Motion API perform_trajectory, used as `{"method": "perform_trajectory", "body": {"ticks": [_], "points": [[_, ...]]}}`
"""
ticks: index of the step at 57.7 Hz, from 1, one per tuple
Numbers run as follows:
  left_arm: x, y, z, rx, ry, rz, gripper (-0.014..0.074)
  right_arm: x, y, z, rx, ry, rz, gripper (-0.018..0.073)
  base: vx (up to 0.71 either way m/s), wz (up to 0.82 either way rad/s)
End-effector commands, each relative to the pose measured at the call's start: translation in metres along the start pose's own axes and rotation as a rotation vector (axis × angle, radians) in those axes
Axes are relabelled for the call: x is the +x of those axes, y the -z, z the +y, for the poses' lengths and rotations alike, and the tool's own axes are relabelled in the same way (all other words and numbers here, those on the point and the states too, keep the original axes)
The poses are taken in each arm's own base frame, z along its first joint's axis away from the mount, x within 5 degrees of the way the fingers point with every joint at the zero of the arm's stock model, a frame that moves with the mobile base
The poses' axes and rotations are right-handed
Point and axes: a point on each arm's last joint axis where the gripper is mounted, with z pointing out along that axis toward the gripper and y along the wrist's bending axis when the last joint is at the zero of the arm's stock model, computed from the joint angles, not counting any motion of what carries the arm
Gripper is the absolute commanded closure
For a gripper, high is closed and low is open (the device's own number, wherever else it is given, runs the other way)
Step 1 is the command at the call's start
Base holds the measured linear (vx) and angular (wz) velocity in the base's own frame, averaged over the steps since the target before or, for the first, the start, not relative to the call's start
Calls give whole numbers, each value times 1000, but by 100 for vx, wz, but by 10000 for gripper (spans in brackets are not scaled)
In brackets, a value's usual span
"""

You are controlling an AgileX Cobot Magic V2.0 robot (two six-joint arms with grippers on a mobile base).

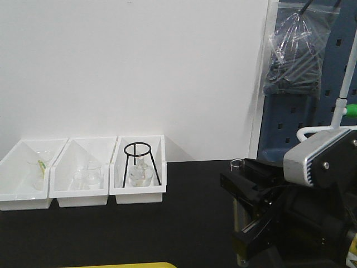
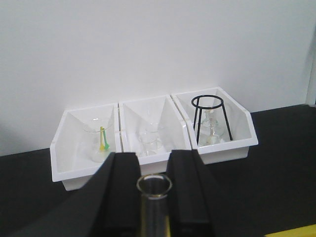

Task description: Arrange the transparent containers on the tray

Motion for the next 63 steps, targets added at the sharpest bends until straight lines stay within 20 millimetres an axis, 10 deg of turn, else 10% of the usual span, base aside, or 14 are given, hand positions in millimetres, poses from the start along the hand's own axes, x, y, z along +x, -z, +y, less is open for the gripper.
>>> {"method": "perform_trajectory", "body": {"ticks": [1, 63], "points": [[-12, 2, -4, 47, 10, -69, 600, -20, 6, 2, -27, 3, -110, 571, 0, 0], [93, -123, -38, 83, 187, 845, 597, -13, 5, -2, 10, -10, -40, 571, 0, 0]]}}
